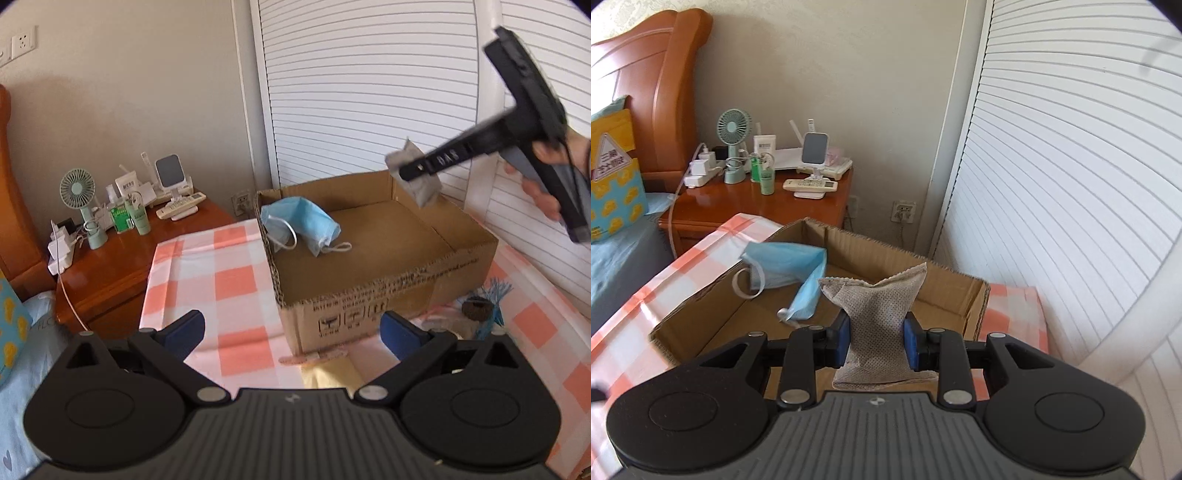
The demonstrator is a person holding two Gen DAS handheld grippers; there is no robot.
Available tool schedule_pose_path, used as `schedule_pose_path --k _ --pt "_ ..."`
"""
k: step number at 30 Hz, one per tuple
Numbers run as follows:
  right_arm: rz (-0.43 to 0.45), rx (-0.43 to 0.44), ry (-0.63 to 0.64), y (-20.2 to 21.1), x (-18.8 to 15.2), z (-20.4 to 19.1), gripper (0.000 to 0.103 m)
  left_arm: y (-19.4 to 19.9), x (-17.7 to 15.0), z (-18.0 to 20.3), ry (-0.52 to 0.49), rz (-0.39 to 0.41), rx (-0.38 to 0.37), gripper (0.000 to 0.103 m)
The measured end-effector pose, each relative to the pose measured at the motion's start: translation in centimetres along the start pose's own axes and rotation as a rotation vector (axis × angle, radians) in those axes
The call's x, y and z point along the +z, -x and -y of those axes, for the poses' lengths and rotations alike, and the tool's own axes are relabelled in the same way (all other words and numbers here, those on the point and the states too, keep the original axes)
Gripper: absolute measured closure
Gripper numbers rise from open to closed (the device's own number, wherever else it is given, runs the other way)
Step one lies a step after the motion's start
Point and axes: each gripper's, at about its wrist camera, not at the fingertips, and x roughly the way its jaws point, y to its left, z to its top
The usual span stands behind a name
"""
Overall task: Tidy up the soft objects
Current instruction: 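Drop the mask into the box with the left gripper while the right drops the sachet, then move both tools back toward the remaining items beside the box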
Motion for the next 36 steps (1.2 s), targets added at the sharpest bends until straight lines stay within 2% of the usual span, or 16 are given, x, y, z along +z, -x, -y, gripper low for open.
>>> schedule_pose_path --k 1,2,3,5,6,10,15,24,29,32,36 --pt "-0.006 -0.012 -0.002 -0.8 0.6 0.2 0.059 0.2 -0.5 0.0 0.006 -0.013 -0.011 0.002" --pt "-0.012 -0.017 -0.015 -1.4 1.0 0.5 0.043 0.3 -1.0 0.1 0.009 -0.024 -0.020 0.002" --pt "-0.021 -0.016 -0.023 -2.0 1.4 0.7 0.036 0.3 -1.6 0.2 0.009 -0.037 -0.028 0.002" --pt "-0.014 -0.053 -0.031 -2.4 1.6 1.0 0.007 0.2 -2.4 0.3 0.013 -0.058 -0.021 0.002" --pt "-0.009 -0.073 -0.038 -2.5 1.7 1.0 0.004 0.2 -2.7 0.3 0.021 -0.066 -0.017 0.002" --pt "0.000 -0.055 -0.073 -1.2 1.0 0.9 0.001 0.1 -3.5 0.0 0.049 -0.096 -0.017 0.002" --pt "-0.005 -0.086 -0.073 0.8 -0.2 -0.2 0.000 1.2 -4.0 0.3 0.056 -0.076 0.002 0.002" --pt "-0.028 -0.109 -0.159 5.1 -4.8 -1.9 0.000 3.0 -4.7 0.6 0.072 -0.058 0.033 0.001" --pt "-0.088 -0.129 -0.201 6.1 -9.0 -3.0 0.000 3.8 -5.4 0.6 0.085 -0.042 0.027 0.001" --pt "-0.158 -0.120 -0.246 5.7 -11.7 -3.5 0.000 4.0 -5.8 0.7 0.094 -0.039 0.015 0.001" --pt "-0.214 -0.149 -0.292 5.1 -14.4 -3.8 0.000 4.2 -6.3 0.8 0.096 -0.039 0.005 0.001"
